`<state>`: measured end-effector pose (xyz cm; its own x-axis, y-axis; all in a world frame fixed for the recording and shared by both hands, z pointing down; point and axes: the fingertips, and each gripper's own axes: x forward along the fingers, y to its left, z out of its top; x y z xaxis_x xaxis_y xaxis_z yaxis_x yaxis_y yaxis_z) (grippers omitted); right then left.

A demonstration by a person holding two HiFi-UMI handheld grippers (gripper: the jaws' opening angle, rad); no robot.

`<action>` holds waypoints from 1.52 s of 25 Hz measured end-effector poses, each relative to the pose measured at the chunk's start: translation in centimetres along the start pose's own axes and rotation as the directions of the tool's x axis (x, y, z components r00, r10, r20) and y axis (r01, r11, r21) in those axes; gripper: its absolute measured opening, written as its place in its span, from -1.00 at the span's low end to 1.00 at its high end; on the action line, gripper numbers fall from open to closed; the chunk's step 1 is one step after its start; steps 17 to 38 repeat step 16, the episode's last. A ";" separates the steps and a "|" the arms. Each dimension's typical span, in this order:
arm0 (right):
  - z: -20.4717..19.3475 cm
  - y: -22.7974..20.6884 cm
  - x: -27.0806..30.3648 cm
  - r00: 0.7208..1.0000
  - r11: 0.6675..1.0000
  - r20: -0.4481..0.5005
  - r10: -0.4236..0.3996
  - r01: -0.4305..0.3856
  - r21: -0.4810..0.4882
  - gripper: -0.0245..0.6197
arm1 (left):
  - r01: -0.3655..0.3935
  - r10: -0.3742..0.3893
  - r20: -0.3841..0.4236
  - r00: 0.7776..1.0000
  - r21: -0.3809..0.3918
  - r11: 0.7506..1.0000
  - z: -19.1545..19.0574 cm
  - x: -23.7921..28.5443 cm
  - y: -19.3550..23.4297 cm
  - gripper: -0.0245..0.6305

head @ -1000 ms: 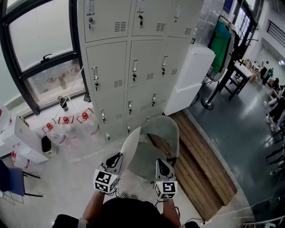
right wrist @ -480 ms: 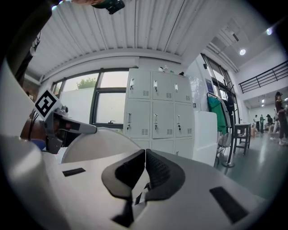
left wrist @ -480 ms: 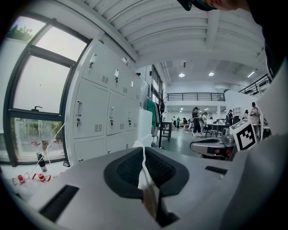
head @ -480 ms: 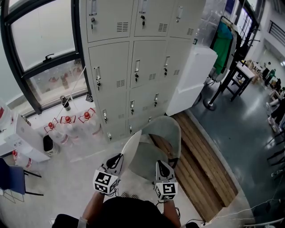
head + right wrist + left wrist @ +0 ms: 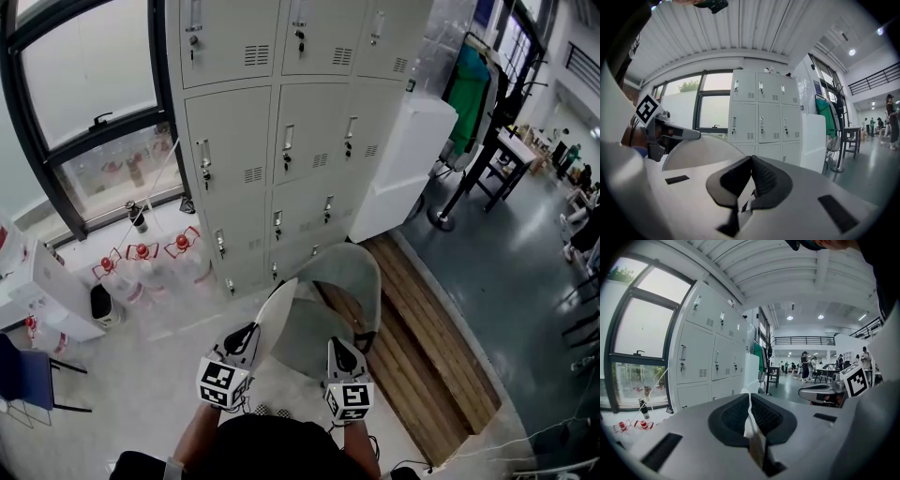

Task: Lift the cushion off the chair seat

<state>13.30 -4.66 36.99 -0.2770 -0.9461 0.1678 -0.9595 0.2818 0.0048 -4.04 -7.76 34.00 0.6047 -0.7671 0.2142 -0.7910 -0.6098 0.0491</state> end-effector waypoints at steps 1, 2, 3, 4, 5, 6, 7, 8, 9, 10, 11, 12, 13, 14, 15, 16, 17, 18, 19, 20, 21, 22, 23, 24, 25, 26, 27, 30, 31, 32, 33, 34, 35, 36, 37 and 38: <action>0.0 0.0 0.0 1.000 1.000 0.001 0.000 0.000 0.000 -0.83 | 0.001 -0.001 0.000 1.000 0.001 1.000 0.0 0.0 -0.1 -0.84; -0.1 0.0 0.0 1.000 1.000 0.001 0.000 0.000 -0.001 -0.83 | 0.002 -0.002 0.000 1.000 0.001 1.000 -0.1 0.0 -0.1 -0.84; -0.1 0.0 0.0 1.000 1.000 0.002 0.000 0.000 -0.001 -0.83 | 0.004 -0.004 0.000 1.000 0.002 1.000 -0.1 0.1 -0.1 -0.84; 0.0 0.0 0.0 1.000 1.000 0.002 0.000 0.000 -0.001 -0.83 | 0.005 -0.005 -0.001 1.000 0.001 1.000 -0.1 0.1 -0.1 -0.84; 0.0 0.1 0.0 1.000 1.000 0.003 0.001 -0.001 -0.001 -0.83 | 0.005 -0.005 -0.001 1.000 0.000 1.000 -0.1 0.1 -0.1 -0.84; 0.0 0.1 0.0 1.000 1.000 0.003 0.001 -0.001 -0.001 -0.83 | 0.006 -0.006 -0.001 1.000 -0.001 1.000 -0.1 0.2 -0.1 -0.84; 0.0 0.1 0.0 1.000 1.000 0.002 0.002 -0.002 -0.001 -0.83 | 0.006 -0.006 -0.002 1.000 -0.002 1.000 -0.1 0.2 -0.1 -0.84; 0.0 0.1 -0.1 1.000 1.000 0.001 0.002 -0.002 -0.001 -0.83 | 0.006 -0.006 -0.002 1.000 -0.002 1.000 -0.1 0.2 -0.1 -0.84; 0.0 0.1 -0.1 1.000 1.000 0.001 0.002 -0.002 0.000 -0.83 | 0.007 -0.007 -0.002 1.000 -0.002 1.000 -0.1 0.1 -0.2 -0.84; 0.0 0.1 -0.2 1.000 1.000 0.001 0.003 -0.003 0.001 -0.83 | 0.007 -0.007 -0.003 1.000 -0.002 1.000 -0.1 0.1 -0.2 -0.84; 0.0 0.2 -0.3 1.000 1.000 0.001 0.002 -0.002 0.001 -0.83 | 0.008 -0.008 -0.003 1.000 -0.001 1.000 -0.1 0.0 -0.3 -0.84; 0.0 0.2 -0.3 1.000 1.000 0.003 0.002 -0.002 0.002 -0.83 | 0.008 -0.008 -0.003 1.000 -0.001 1.000 -0.1 0.0 -0.3 -0.84; 0.0 0.2 -0.3 1.000 1.000 0.004 0.002 -0.002 0.001 -0.83 | 0.009 -0.009 -0.003 1.000 0.000 1.000 -0.1 -0.1 -0.4 -0.84; 0.0 0.2 -0.4 1.000 1.000 0.004 0.002 -0.002 0.001 -0.83 | 0.010 -0.010 -0.003 1.000 0.000 1.000 -0.1 -0.1 -0.4 -0.84; 0.0 0.3 -0.4 1.000 1.000 0.005 0.002 -0.002 0.001 -0.83 | 0.010 -0.010 -0.004 1.000 0.001 1.000 -0.1 -0.1 -0.4 -0.84; 0.0 0.3 -0.4 1.000 1.000 0.006 0.002 -0.002 0.001 -0.83 | 0.011 -0.011 -0.004 1.000 0.002 1.000 -0.1 -0.1 -0.4 -0.84; 0.0 0.3 -0.4 1.000 1.000 0.006 0.002 -0.002 0.001 -0.83 | 0.011 -0.011 -0.004 1.000 0.002 1.000 -0.1 -0.1 -0.4 -0.84; 0.0 0.3 -0.4 1.000 1.000 0.006 0.002 -0.002 0.001 -0.83 | 0.011 -0.011 -0.004 1.000 0.002 1.000 -0.1 -0.1 -0.4 -0.84; 0.0 0.3 -0.4 1.000 1.000 0.006 0.002 -0.002 0.001 -0.83 | 0.011 -0.011 -0.004 1.000 0.002 1.000 -0.1 -0.1 -0.4 -0.84; 0.0 0.3 -0.4 1.000 1.000 0.006 0.002 -0.002 0.001 -0.83 | 0.011 -0.011 -0.004 1.000 0.002 1.000 -0.1 -0.1 -0.4 -0.84; 0.0 0.3 -0.4 1.000 1.000 0.006 0.002 -0.002 0.001 -0.83 | 0.011 -0.011 -0.004 1.000 0.002 1.000 -0.1 -0.1 -0.4 -0.84; 0.0 0.3 -0.4 1.000 1.000 0.006 0.002 -0.002 0.001 -0.83 | 0.011 -0.011 -0.004 1.000 0.002 1.000 -0.1 -0.1 -0.4 -0.84; 0.0 0.3 -0.4 1.000 1.000 0.006 0.002 -0.002 0.001 -0.83 | 0.011 -0.011 -0.004 1.000 0.002 1.000 -0.1 -0.1 -0.4 -0.84; 0.0 0.3 -0.4 1.000 1.000 0.006 0.002 -0.002 0.001 -0.83 | 0.011 -0.011 -0.004 1.000 0.002 1.000 -0.1 -0.1 -0.4 -0.84; 0.0 0.3 -0.4 1.000 1.000 0.006 0.002 -0.002 0.001 -0.83 | 0.011 -0.011 -0.004 1.000 0.002 1.000 -0.1 -0.1 -0.4 -0.84; 0.0 0.3 -0.4 1.000 1.000 0.006 0.002 -0.002 0.001 -0.83 | 0.011 -0.011 -0.004 1.000 0.002 1.000 -0.1 -0.1 -0.4 -0.84; 0.0 0.3 -0.4 1.000 1.000 0.006 0.002 -0.002 0.001 -0.83 | 0.011 -0.011 -0.004 1.000 0.002 1.000 -0.1 -0.1 -0.4 -0.84; 0.0 0.3 -0.4 1.000 1.000 0.006 0.002 -0.002 0.001 -0.83 | 0.011 -0.011 -0.004 1.000 0.002 1.000 -0.1 -0.1 -0.4 -0.84; 0.0 0.3 -0.4 1.000 1.000 0.006 0.002 -0.002 0.001 -0.83 | 0.011 -0.011 -0.004 1.000 0.002 1.000 -0.1 -0.1 -0.4 -0.84; 0.0 0.3 -0.4 1.000 1.000 0.006 0.002 -0.002 0.001 -0.83 | 0.011 -0.011 -0.004 1.000 0.002 1.000 -0.1 -0.1 -0.4 -0.84; 0.0 0.3 -0.4 1.000 1.000 0.006 0.002 -0.002 0.001 -0.83 | 0.011 -0.011 -0.004 1.000 0.002 1.000 -0.1 -0.1 -0.4 -0.84; 0.0 0.3 -0.4 1.000 1.000 0.006 0.002 -0.002 0.001 -0.83 | 0.011 -0.011 -0.004 1.000 0.002 1.000 -0.1 -0.1 -0.4 -0.84; 0.0 0.3 -0.4 1.000 1.000 0.006 0.002 -0.002 0.001 -0.83 | 0.011 -0.011 -0.004 1.000 0.002 1.000 -0.1 -0.1 -0.4 -0.84; 0.0 0.3 -0.4 1.000 1.000 0.006 0.002 -0.002 0.001 -0.83 | 0.011 -0.011 -0.004 1.000 0.002 1.000 -0.1 -0.1 -0.4 -0.84; 0.0 0.3 -0.4 1.000 1.000 0.006 0.002 -0.002 0.001 -0.83 | 0.011 -0.011 -0.004 1.000 0.002 1.000 -0.1 -0.1 -0.4 -0.84; 0.0 0.3 -0.4 1.000 1.000 0.006 0.002 -0.002 0.001 -0.83 | 0.011 -0.011 -0.004 1.000 0.002 1.000 -0.1 -0.1 -0.4 -0.84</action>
